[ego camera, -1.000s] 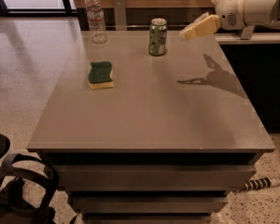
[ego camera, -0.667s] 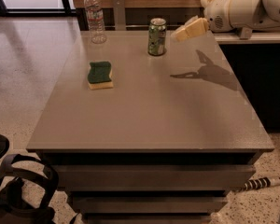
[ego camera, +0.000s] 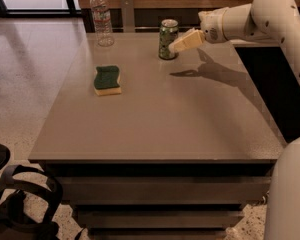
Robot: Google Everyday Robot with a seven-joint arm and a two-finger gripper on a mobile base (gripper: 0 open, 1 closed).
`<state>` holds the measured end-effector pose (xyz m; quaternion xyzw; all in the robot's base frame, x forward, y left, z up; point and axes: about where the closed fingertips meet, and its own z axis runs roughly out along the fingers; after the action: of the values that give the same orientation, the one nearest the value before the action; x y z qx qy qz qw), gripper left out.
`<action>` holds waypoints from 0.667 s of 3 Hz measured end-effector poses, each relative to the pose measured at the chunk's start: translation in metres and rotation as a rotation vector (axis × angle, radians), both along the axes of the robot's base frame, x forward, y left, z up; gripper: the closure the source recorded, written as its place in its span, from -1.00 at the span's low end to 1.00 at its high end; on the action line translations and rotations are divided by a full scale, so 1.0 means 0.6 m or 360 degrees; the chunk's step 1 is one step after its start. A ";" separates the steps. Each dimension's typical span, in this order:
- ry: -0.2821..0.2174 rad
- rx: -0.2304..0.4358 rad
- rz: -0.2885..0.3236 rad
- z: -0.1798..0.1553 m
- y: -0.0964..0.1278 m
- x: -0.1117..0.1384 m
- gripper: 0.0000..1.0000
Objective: Pick green can
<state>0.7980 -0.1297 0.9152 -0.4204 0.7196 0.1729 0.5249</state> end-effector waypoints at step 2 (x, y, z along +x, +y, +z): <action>0.0047 0.0199 0.0100 -0.054 0.056 0.041 -1.00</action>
Offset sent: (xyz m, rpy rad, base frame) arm 0.0396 0.0452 -0.0479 0.2108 0.0455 0.0975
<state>0.8223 -0.0960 0.8828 -0.4065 0.7014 0.2401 0.5339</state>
